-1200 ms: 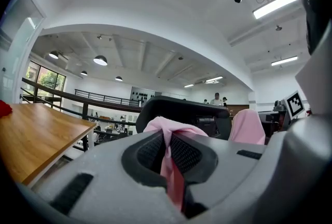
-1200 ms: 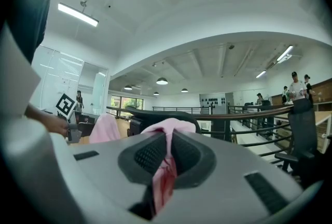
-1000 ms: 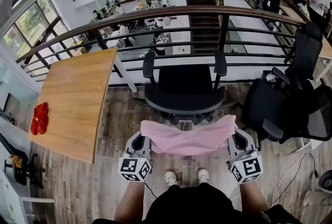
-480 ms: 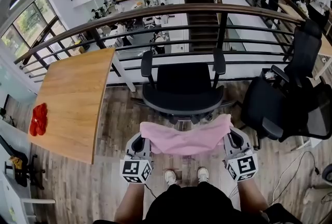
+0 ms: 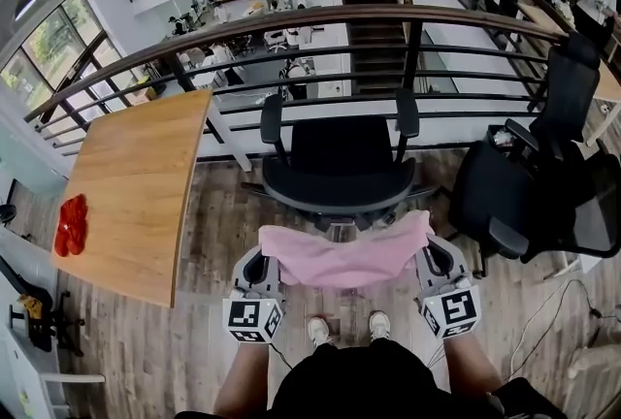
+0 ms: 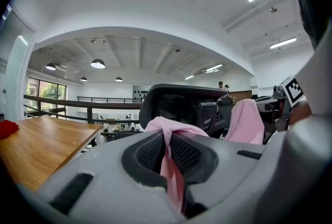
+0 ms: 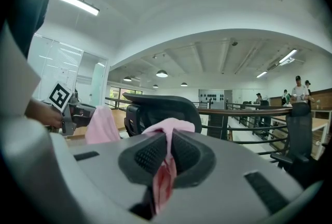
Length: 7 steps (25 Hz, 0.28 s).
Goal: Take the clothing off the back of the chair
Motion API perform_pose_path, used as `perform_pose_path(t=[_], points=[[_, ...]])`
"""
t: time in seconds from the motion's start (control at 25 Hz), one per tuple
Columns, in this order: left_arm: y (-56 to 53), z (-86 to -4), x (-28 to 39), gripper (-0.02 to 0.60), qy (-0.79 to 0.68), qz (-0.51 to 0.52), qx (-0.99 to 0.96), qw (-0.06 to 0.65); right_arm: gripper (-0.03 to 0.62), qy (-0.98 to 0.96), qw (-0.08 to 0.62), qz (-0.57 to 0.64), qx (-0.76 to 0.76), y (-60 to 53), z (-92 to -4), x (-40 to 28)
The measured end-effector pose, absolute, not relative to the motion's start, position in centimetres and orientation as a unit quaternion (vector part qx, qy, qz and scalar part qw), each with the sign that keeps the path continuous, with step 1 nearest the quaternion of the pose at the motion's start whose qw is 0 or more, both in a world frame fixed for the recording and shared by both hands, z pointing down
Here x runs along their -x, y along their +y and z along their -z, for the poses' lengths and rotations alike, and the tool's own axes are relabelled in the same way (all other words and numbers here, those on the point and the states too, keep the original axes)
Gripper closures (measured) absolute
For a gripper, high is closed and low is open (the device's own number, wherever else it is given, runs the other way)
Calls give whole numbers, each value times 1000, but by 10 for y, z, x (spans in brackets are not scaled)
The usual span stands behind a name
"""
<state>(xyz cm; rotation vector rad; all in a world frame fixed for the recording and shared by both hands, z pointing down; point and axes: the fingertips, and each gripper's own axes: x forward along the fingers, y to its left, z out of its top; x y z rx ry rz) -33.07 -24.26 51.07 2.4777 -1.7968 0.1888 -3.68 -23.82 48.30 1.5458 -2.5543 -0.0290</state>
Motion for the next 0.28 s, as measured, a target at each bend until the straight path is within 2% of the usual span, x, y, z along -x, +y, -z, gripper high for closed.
perform_pose_path(t=[0.28], points=[[-243,-509,330,557,-588,-61,-806,35,576,-856,74,17,-511,-238,-479,37]])
